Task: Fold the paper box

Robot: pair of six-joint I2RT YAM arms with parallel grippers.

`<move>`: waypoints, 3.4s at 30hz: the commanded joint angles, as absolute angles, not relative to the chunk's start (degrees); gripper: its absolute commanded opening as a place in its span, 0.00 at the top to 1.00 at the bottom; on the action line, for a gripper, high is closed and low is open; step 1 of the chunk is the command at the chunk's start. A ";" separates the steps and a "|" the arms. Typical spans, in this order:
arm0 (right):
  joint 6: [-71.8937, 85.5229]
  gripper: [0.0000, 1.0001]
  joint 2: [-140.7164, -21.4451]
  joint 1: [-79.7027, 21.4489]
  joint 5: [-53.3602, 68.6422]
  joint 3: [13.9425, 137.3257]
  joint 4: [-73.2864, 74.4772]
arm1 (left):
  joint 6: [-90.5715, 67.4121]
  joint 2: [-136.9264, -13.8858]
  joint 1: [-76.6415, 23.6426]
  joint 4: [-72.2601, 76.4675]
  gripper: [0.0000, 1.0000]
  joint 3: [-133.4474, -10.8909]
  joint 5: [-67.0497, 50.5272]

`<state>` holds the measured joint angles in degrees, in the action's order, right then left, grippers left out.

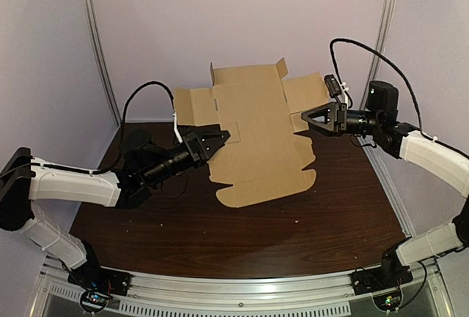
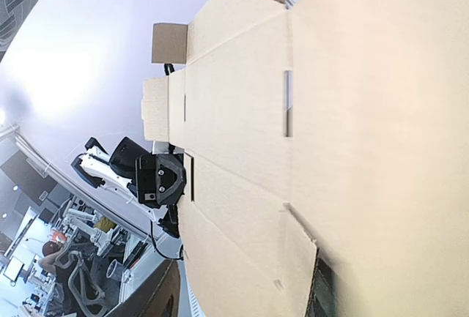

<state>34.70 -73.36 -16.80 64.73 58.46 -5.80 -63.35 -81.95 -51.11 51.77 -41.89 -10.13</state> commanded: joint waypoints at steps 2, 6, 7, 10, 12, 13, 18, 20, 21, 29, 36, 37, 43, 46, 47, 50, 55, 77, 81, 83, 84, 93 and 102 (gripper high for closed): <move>32.79 0.40 -74.33 -19.33 66.10 58.75 -5.02 | -62.23 -83.97 -51.36 53.06 1.00 -43.47 -13.80; 31.10 0.41 -75.85 -19.86 65.87 59.13 -3.23 | -62.40 -84.58 -51.42 56.51 1.00 -43.09 -15.24; 30.85 0.41 -76.05 -19.91 66.10 59.19 -2.88 | -62.45 -84.61 -51.42 57.24 1.00 -42.88 -15.43; 25.74 0.42 -75.24 -19.63 66.76 61.64 5.89 | -61.84 -83.96 -51.33 57.49 1.00 -42.13 -15.13; 17.15 0.42 -73.77 -18.67 66.14 64.99 18.10 | -60.69 -83.20 -51.18 55.96 1.00 -41.79 -15.36; 13.03 0.43 -72.88 -17.89 66.02 66.35 23.17 | -60.00 -82.73 -51.09 55.15 1.00 -41.69 -15.56; 3.09 0.51 -67.83 -11.07 65.51 65.27 36.86 | -57.56 -80.89 -50.80 52.14 1.00 -41.10 -16.63; 4.02 0.53 -65.70 -7.44 65.31 62.67 36.15 | -57.48 -80.35 -50.80 52.27 1.00 -40.96 -16.91; 4.95 0.54 -64.72 -5.64 65.19 61.15 34.97 | -57.62 -80.09 -50.80 52.59 1.00 -40.95 -17.40; 11.12 0.52 -66.83 -3.98 64.28 54.05 22.28 | -62.81 -80.90 -50.80 59.08 1.00 -40.98 -18.61; 21.90 0.47 -70.96 -9.79 68.55 55.22 7.66 | -65.38 -84.55 -50.80 60.13 1.00 -42.80 -18.93; 25.41 0.47 -71.26 -10.36 69.59 54.81 3.16 | -65.31 -84.69 -50.73 59.54 1.00 -42.90 -18.93; 46.40 0.46 -73.71 -12.99 74.76 50.94 -25.64 | -64.57 -83.99 -50.80 57.61 1.00 -42.93 -17.70; 47.10 0.46 -72.98 -14.24 75.91 49.83 -26.43 | -64.19 -83.72 -50.80 56.92 1.00 -43.28 -17.42; 46.89 0.45 -72.61 -14.53 76.32 49.61 -26.14 | -64.12 -83.69 -50.80 56.83 1.00 -43.28 -17.14; 46.96 0.45 -72.02 -14.86 77.85 49.56 -24.96 | -63.48 -83.23 -50.80 56.10 1.00 -43.40 -16.31; 48.26 0.43 -70.71 -15.01 79.46 49.76 -23.82 | -62.32 -82.44 -50.80 54.26 1.00 -43.86 -16.53; 43.28 0.47 -71.13 -18.73 78.04 51.61 -15.50 | -63.92 -84.11 -51.15 57.57 1.00 -44.39 -19.24; 41.85 0.51 -70.51 -18.68 77.43 51.72 -14.01 | -64.04 -84.09 -51.14 57.87 1.00 -44.02 -19.13; 32.35 0.60 -69.55 -18.36 74.10 53.10 -2.50 | -63.46 -84.13 -51.15 57.32 1.00 -43.90 -19.22; 27.66 0.65 -69.31 -18.15 72.32 54.28 4.10 | -63.05 -84.14 -51.15 56.92 1.00 -43.80 -19.06; 17.07 0.96 -69.22 -17.27 64.68 56.32 15.37 | -56.68 -81.76 -51.15 44.85 0.81 -44.40 -18.44; -3.68 1.00 -69.36 -17.28 60.17 59.79 33.28 | -28.12 -65.04 -50.85 -15.97 0.47 -51.31 -8.59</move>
<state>10.15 -70.17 -17.47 64.01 57.19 21.71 -46.83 -72.66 -51.05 18.50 -44.38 -15.66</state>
